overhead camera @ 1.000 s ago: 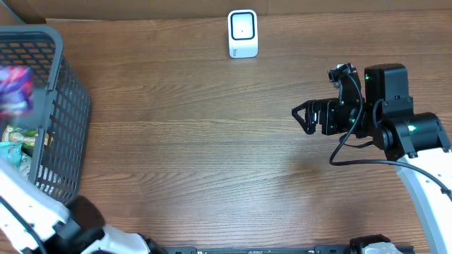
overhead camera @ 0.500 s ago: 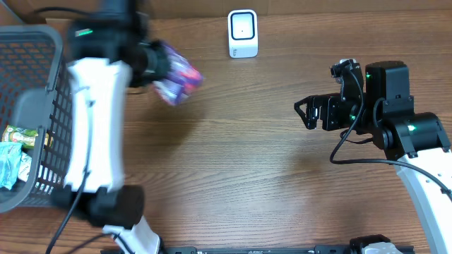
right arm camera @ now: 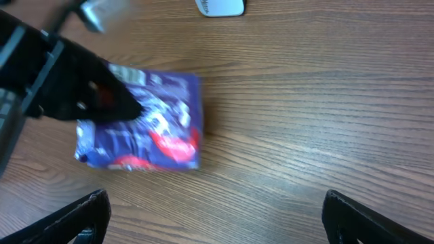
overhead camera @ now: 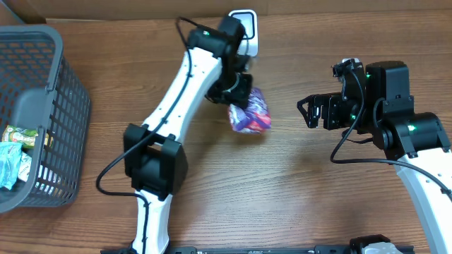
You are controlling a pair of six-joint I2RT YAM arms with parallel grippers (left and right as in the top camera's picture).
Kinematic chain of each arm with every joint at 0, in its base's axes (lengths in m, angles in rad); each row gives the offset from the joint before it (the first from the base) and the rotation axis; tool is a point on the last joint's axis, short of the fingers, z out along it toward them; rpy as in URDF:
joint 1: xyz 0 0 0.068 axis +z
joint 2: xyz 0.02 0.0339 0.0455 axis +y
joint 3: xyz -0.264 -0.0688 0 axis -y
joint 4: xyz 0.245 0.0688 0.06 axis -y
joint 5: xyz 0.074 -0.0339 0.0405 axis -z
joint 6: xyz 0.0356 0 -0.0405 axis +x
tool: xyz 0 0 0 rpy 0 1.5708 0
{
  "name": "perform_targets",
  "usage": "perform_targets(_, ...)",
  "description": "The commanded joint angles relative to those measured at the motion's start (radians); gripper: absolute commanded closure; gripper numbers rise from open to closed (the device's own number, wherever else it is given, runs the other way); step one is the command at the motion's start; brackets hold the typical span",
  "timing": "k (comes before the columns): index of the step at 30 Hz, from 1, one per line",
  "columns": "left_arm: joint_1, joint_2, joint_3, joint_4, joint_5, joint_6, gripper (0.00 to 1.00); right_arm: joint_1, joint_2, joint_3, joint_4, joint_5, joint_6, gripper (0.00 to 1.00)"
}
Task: Scan the item barcode
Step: 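Carry the purple box to the white scanner with the left gripper, then release the purple box on the table in front of the scanner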
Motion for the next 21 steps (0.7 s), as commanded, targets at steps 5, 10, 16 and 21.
perform_targets(5,-0.024,0.031,0.006,0.0,0.122,0.114,0.47,-0.006,-0.003,0.027,0.018,0.01,0.004,0.0)
perform_targets(10,-0.011,0.03,0.008,-0.006,0.06,0.097,0.25,-0.006,-0.003,0.027,0.026,0.01,0.004,0.0)
perform_targets(16,0.047,0.019,0.18,-0.139,-0.13,0.032,0.18,-0.006,-0.003,0.027,0.024,0.01,0.004,0.0)
perform_targets(21,0.119,0.006,0.5,-0.281,-0.273,-0.037,0.0,-0.006,-0.003,0.027,0.024,0.01,0.004,0.0)
